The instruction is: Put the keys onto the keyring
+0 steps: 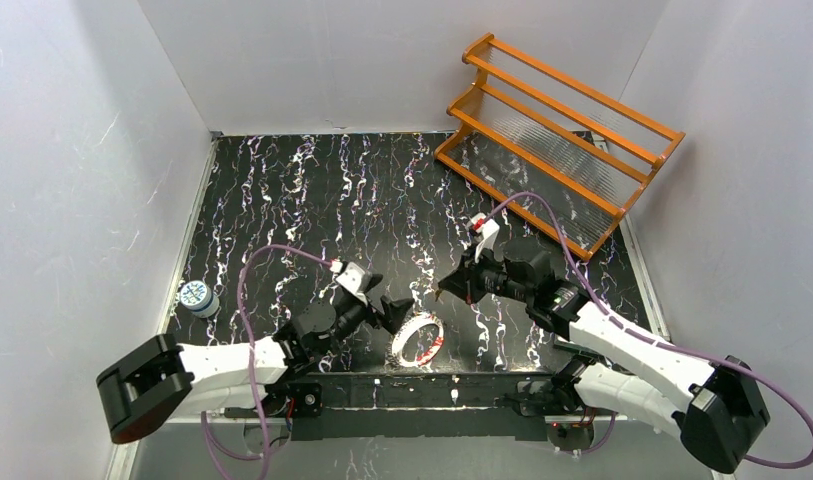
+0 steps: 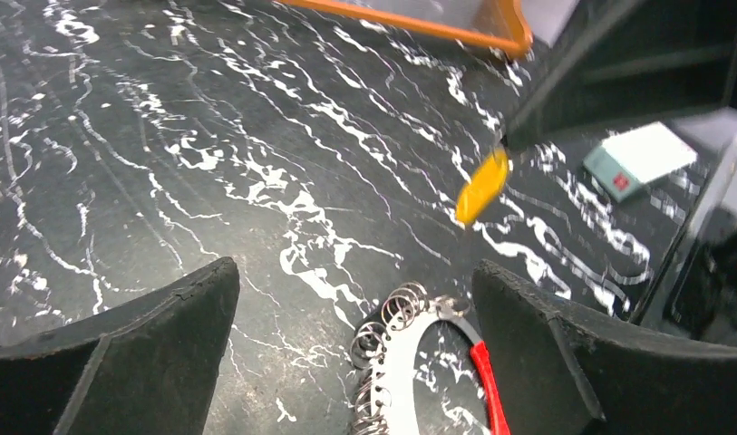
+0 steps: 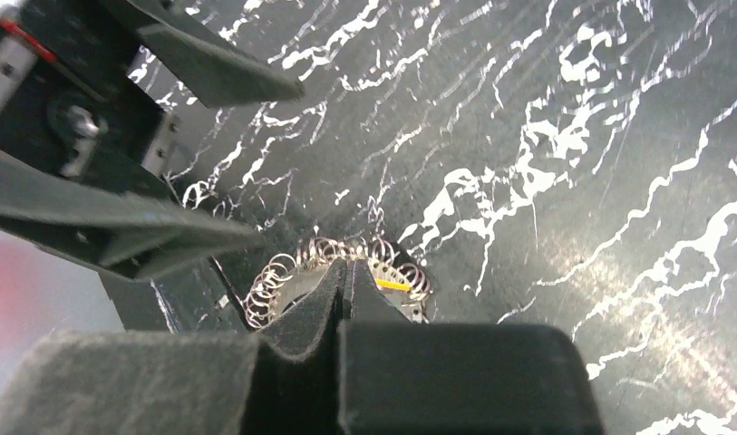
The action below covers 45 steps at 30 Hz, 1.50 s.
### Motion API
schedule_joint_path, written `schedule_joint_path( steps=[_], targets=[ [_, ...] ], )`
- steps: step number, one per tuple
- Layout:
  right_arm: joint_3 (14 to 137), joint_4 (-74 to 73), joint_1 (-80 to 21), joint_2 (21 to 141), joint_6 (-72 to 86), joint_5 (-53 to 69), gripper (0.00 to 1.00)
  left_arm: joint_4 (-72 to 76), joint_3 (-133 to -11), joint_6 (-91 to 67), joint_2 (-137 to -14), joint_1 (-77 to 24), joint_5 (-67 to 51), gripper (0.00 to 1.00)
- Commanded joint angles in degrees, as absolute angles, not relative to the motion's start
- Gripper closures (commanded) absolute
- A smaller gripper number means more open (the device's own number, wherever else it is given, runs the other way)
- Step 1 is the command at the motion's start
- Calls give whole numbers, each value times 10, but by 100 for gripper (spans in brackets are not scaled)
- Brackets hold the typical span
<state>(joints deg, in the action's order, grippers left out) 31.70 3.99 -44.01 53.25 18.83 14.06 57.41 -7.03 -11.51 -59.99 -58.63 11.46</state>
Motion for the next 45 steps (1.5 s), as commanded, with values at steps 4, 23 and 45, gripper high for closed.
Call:
schedule_joint_path(
  steps=[4, 23, 45],
  targets=[
    [317, 2, -410, 570, 282, 151, 99, 303, -127, -344, -495, -585, 298, 2],
    [296, -43, -254, 653, 313, 271, 99, 120, -174, -603, -588, -583, 116, 31],
    [300, -29, -251, 683, 306, 311, 99, 8, -288, -467, -739, -583, 120, 66]
  ],
)
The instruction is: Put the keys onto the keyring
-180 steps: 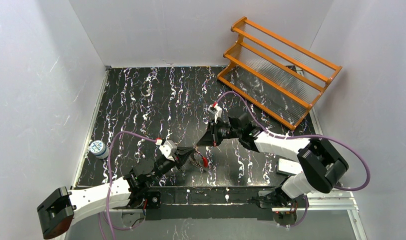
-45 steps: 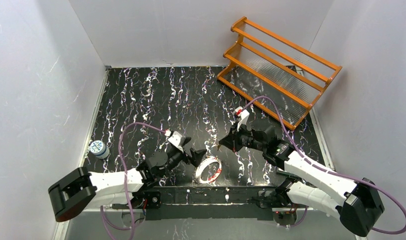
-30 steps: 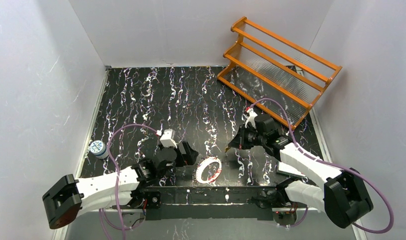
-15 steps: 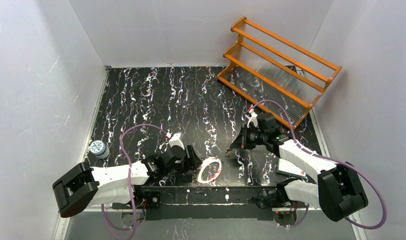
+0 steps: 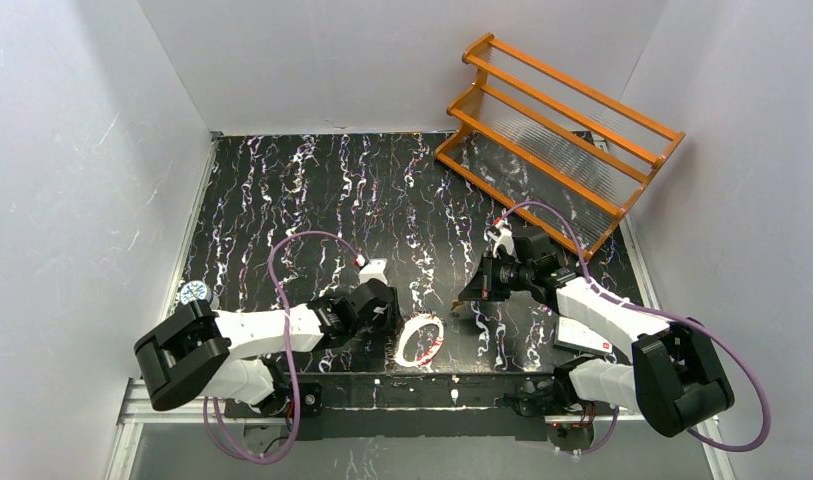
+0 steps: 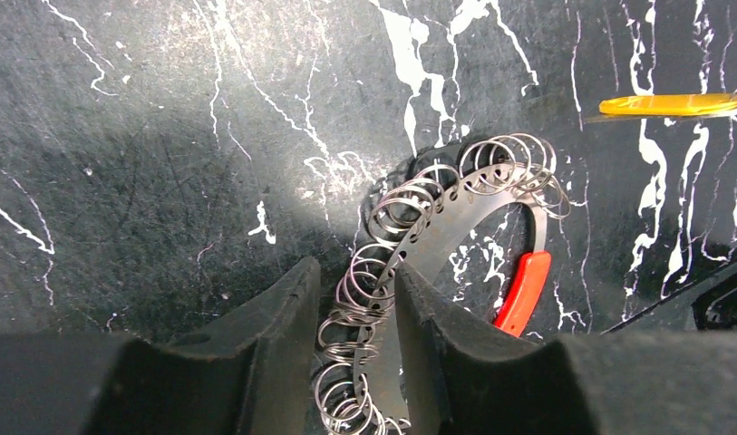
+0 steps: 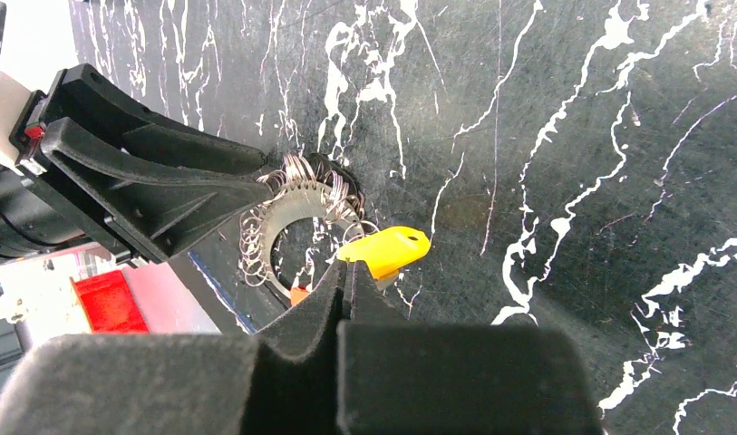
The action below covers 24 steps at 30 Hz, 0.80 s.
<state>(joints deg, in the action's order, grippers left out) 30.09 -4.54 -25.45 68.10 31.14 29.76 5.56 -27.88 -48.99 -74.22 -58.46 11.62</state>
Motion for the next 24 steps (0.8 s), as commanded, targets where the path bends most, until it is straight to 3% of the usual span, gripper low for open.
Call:
schedule_joint_path(
  steps=[1, 11, 24],
  targets=[
    [300, -29, -251, 684, 306, 311, 99, 6, -285, -469, -735, -584, 115, 68],
    [303, -29, -250, 688, 303, 312, 99, -62, -264, -476, -656, -587, 122, 72],
    [306, -33, -247, 691, 294, 314, 99, -68, -234, -462, -553, -589, 103, 58]
  ],
)
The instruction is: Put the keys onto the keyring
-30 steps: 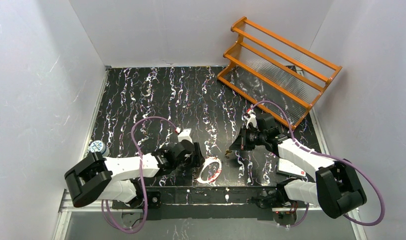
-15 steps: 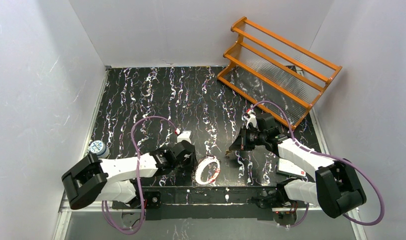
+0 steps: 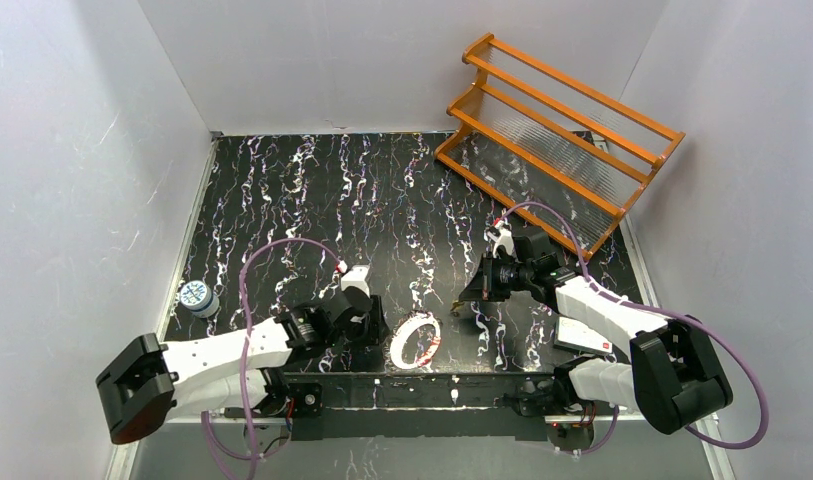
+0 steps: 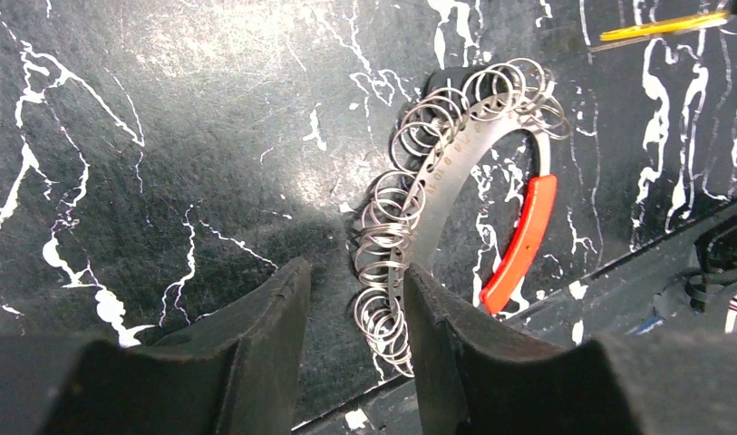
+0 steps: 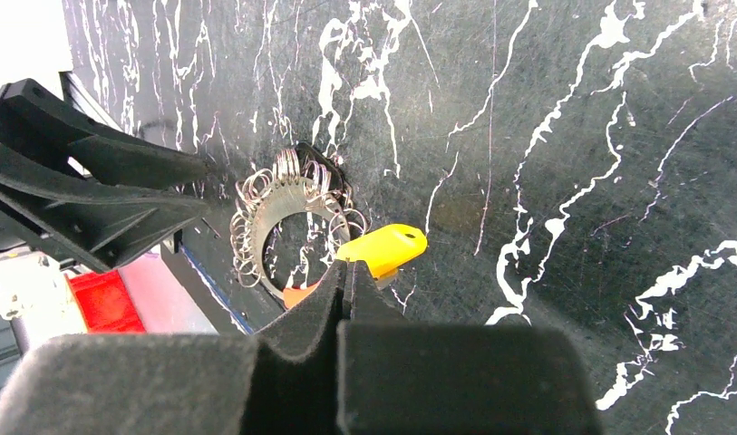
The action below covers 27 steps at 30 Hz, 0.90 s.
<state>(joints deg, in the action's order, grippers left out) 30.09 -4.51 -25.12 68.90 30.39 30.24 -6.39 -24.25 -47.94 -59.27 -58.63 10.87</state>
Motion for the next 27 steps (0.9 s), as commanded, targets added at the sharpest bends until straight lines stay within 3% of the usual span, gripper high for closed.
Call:
schedule_joint_path(
  steps=[1, 13, 27],
  targets=[
    [307, -34, -248, 691, 293, 314, 99, -61, -230, -453, -543, -589, 100, 58],
    [313, -36, -247, 700, 283, 318, 99, 17, -216, -294, -468, -588, 94, 54],
    [321, -36, -245, 715, 276, 329, 99, 62, -311, -257, -662, -587, 82, 56]
  ],
)
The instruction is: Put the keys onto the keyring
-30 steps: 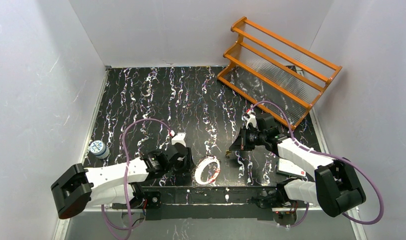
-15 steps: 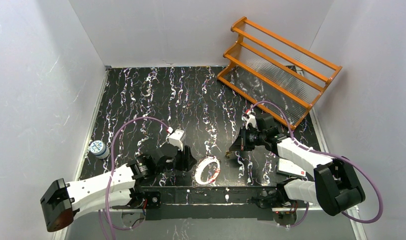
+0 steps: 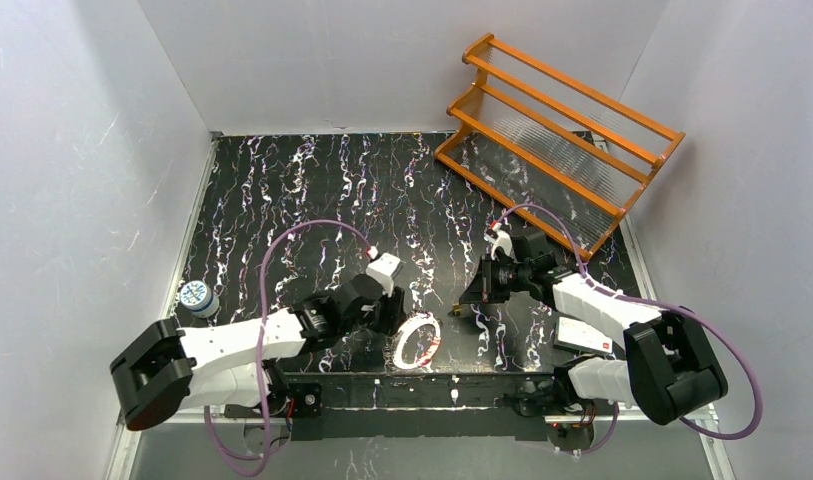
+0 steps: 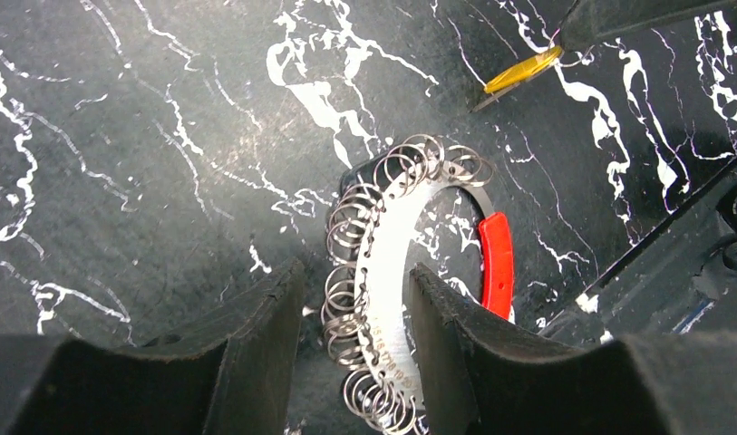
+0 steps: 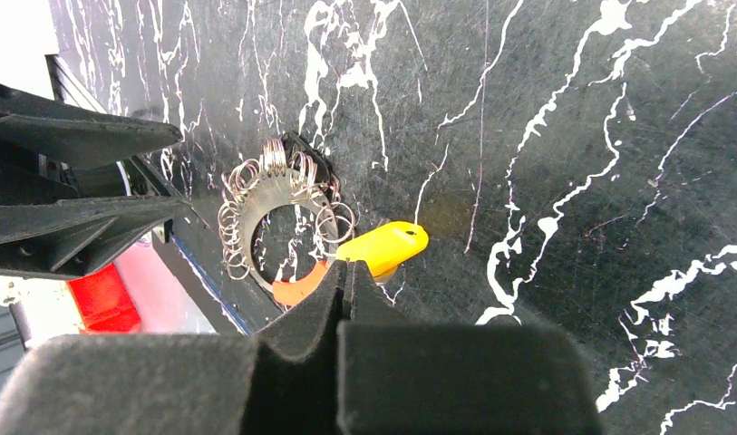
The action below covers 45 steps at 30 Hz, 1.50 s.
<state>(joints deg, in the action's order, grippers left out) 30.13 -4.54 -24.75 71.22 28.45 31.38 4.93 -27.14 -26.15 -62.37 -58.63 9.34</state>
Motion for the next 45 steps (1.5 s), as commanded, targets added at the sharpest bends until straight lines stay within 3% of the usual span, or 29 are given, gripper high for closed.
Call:
schedule_joint_path(
  steps=[1, 18, 24, 27, 30, 35, 45],
  targets=[
    [320, -36, -245, 715, 276, 329, 99, 58, -318, -264, -676, -586, 80, 56],
    [321, -36, -244, 725, 270, 339, 99, 33, -381, -335, -836, -585, 47, 58],
    [322, -36, -243, 725, 270, 340, 99, 4, -408, -307, -849, -585, 75, 79],
    [323, -36, -243, 727, 269, 340, 99, -45, -424, -288, -848, -585, 95, 84],
    [324, -37, -243, 728, 266, 340, 99, -56, -432, -268, -831, -585, 103, 83],
    [322, -36, -243, 727, 267, 341, 99, -39, -435, -253, -791, -585, 123, 69],
    [322, -34, -242, 729, 267, 343, 99, 35, -471, -244, -840, -585, 65, 66]
  ],
)
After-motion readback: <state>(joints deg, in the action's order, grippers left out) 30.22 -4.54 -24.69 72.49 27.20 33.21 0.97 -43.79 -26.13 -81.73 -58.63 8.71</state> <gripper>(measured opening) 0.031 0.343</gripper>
